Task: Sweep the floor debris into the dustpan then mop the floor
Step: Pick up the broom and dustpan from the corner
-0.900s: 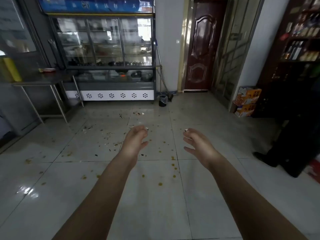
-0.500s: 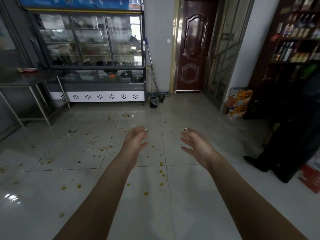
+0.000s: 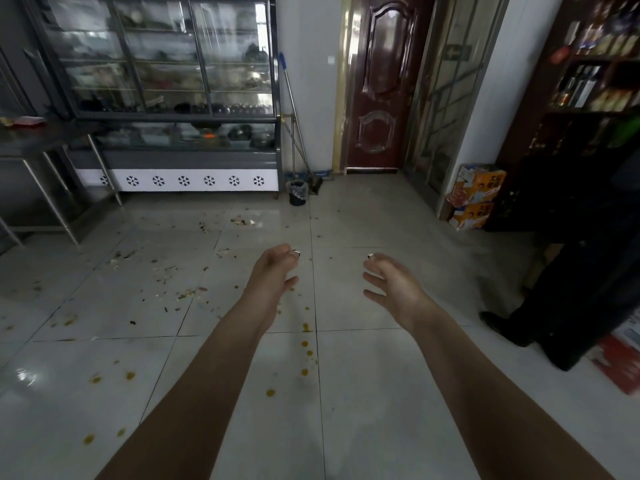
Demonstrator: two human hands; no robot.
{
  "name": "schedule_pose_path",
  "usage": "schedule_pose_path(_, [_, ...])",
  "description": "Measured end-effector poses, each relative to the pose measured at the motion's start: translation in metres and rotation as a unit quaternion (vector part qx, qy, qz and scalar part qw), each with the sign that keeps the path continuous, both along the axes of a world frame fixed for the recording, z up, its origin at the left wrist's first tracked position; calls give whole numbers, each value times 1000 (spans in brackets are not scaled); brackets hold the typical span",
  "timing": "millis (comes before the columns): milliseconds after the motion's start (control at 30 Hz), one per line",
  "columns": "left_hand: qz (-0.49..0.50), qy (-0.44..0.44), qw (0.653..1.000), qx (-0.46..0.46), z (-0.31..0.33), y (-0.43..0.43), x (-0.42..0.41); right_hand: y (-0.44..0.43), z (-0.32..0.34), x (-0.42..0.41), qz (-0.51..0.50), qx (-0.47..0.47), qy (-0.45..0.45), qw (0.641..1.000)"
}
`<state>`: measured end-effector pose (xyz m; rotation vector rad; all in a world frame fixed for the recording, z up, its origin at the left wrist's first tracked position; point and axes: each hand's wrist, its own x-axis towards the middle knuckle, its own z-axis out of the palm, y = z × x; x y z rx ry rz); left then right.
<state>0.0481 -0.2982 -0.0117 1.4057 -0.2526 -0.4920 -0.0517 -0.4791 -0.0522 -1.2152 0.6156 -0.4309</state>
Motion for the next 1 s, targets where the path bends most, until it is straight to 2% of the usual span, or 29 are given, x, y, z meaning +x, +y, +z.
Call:
schedule_pose_path(233, [-11, 3, 1000, -3, -5, -60, 49, -56, -4, 48, 2, -18, 0, 1000])
schedule_pose_path(700, [-46, 1, 999, -24, 11, -194, 216, -176, 19, 207, 2, -42, -27, 999])
schedule_pose_path(1000, [-39, 2, 999, -26, 12, -278, 273, -256, 22, 264, -2, -37, -29, 999])
